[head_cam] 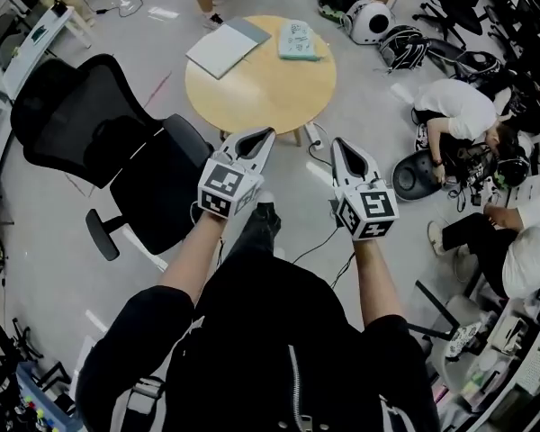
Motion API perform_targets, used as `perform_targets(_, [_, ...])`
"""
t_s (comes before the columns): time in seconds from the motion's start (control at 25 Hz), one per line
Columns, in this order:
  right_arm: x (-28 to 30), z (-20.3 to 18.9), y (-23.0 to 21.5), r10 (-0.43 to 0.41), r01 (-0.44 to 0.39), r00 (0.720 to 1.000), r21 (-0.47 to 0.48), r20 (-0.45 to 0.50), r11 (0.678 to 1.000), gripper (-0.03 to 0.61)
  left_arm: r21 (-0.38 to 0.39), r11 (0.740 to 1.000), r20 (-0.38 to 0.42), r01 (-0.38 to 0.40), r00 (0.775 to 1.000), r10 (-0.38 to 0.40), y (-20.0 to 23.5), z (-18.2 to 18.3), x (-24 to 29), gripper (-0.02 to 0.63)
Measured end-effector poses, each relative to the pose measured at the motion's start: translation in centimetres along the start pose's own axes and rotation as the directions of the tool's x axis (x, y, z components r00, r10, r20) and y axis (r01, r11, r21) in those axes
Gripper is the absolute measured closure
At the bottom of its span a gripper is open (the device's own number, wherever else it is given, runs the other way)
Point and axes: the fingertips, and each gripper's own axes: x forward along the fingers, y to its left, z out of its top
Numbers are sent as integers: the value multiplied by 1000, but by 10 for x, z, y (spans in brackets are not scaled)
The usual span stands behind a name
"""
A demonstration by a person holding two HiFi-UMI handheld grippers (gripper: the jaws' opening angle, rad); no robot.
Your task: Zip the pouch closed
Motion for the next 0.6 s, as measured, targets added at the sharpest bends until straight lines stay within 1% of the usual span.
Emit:
perform_targets(0.28, [73, 14, -30, -12, 13, 999, 14, -32, 1000, 574, -10, 999, -22, 48, 999, -49, 57, 9, 60, 615])
perform_targets(0.44, [115, 29, -39, -30, 30, 999, 7, -38, 1000, 574, -14, 997, -19, 70, 997, -70, 93, 18, 85, 615])
perform_targets(0.6, [143, 39, -49, -49, 49, 998, 1, -45, 999, 574, -10, 996, -21, 91, 996, -91, 119, 22, 107, 615])
